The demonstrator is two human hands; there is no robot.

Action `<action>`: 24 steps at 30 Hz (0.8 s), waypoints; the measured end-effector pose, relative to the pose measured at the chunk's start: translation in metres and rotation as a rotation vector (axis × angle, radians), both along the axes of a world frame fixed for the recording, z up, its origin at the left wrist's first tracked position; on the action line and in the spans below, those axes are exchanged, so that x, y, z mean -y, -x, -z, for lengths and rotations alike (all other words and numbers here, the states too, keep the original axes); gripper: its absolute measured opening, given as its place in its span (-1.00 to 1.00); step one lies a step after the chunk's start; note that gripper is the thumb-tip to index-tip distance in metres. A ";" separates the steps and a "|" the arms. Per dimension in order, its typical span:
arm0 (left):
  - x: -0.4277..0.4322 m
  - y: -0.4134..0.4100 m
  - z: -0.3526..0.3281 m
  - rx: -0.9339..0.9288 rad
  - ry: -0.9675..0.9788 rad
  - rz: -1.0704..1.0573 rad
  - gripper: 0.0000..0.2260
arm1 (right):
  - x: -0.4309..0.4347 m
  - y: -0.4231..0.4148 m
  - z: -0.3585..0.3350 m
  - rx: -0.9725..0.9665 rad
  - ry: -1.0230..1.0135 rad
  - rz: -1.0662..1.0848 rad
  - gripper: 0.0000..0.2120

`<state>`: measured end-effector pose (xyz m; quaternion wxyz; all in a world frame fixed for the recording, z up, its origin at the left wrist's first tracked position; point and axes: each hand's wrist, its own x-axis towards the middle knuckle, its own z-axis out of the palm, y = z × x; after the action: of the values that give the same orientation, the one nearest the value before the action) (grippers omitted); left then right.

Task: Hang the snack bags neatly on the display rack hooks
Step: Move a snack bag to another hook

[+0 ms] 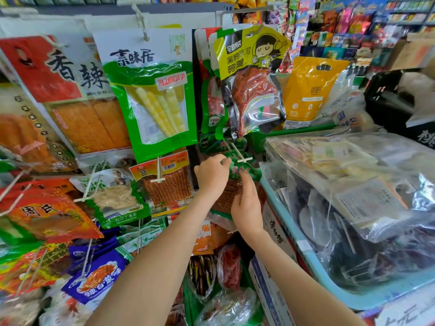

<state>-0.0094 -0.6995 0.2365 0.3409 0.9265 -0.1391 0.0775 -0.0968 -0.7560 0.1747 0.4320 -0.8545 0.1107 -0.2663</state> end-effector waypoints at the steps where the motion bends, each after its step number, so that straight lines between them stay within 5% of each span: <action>1: 0.000 -0.001 0.001 -0.010 0.020 0.007 -0.74 | 0.002 0.000 0.002 -0.038 0.045 0.013 -0.44; 7: 0.000 -0.008 0.002 -0.045 0.041 0.137 -0.76 | 0.006 -0.011 0.007 -0.111 0.261 0.013 -0.25; 24: 0.007 -0.024 0.009 -0.032 0.115 0.104 -0.76 | 0.017 -0.040 0.006 -0.103 0.062 -0.053 -0.19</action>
<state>0.0145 -0.7066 0.2276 0.3995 0.8980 -0.1768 0.0527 -0.0568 -0.7734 0.1690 0.4057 -0.8828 0.1019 -0.2138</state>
